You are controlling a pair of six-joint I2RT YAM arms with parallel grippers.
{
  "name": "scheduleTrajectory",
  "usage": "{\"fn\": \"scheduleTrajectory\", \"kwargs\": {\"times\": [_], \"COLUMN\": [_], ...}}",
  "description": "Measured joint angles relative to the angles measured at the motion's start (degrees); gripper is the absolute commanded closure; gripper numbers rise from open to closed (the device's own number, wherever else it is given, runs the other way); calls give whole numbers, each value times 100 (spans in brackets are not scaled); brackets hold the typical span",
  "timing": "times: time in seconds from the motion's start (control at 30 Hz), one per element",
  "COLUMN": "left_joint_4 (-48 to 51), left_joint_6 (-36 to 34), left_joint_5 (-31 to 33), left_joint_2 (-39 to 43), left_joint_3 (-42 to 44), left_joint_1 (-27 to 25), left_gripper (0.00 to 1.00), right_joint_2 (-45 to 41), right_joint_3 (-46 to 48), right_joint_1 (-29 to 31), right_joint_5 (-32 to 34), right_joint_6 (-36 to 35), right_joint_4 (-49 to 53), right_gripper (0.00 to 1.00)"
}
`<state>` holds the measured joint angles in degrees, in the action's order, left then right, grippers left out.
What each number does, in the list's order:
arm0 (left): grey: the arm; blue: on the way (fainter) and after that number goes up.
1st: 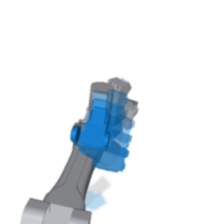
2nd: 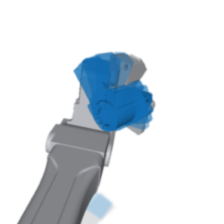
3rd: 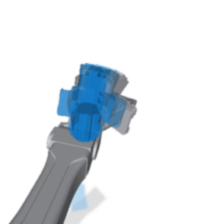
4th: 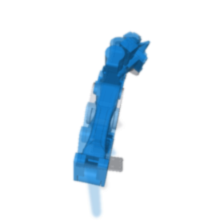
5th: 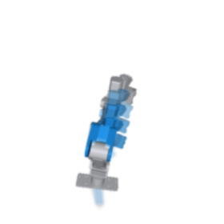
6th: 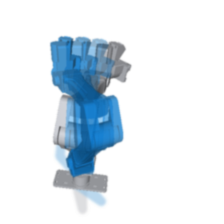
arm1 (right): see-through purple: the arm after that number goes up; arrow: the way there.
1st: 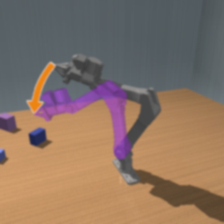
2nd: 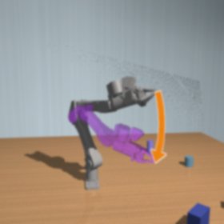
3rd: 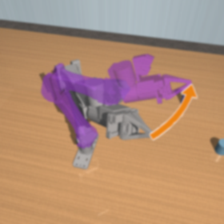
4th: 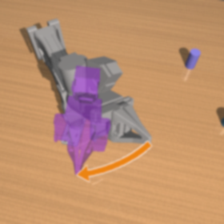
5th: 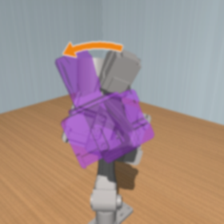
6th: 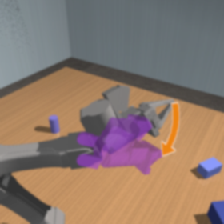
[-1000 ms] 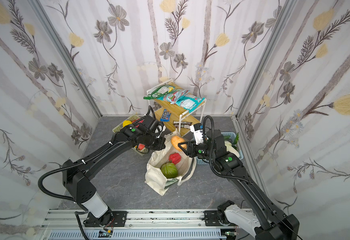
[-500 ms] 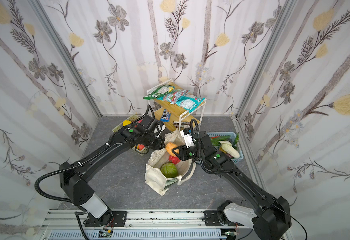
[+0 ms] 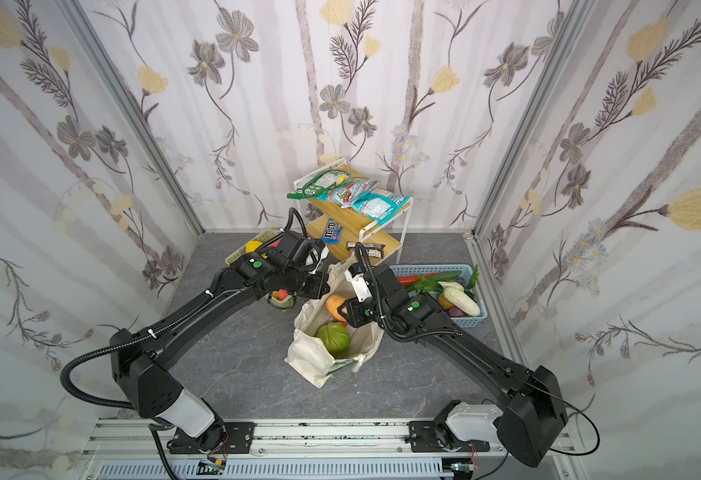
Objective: Place the food into the grocery bag and tie it
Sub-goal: 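Lower the bread loaf into the bag held open by the left gripper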
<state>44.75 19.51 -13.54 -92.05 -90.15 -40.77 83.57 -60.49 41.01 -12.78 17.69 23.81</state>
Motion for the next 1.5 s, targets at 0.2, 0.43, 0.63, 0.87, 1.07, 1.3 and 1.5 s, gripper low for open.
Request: {"fn": "scheduleTrajectory", "kwargs": {"times": [0.2,0.43,0.63,0.87,1.07,1.3,1.5], "left_joint_4": [-92,-129,-205,-297,-299,-304,-345], "left_joint_6": [0,0,0,2,2,-20,-70], "left_joint_5": [0,-7,-55,-90,-111,-229,-326], "left_joint_2": [15,83,94,127,151,168,168], "left_joint_3": [63,94,133,216,243,243,243], "left_joint_1": [0,0,0,0,0,-11,-85], "left_gripper": [100,100,100,100,100,100,100], "right_joint_2": [330,660,717,719,868,1145,1353], "right_joint_3": [-92,-238,-514,-660,-549,-651,-793], "right_joint_1": [129,243,317,437,601,597,601], "right_joint_5": [144,588,866,1180,1486,1906,1729], "right_joint_6": [-131,-190,-131,42,173,177,221], "right_joint_4": [249,643,1078,1604,1965,2319,2118], "right_gripper": [59,59,57,57,57,57,56]}}
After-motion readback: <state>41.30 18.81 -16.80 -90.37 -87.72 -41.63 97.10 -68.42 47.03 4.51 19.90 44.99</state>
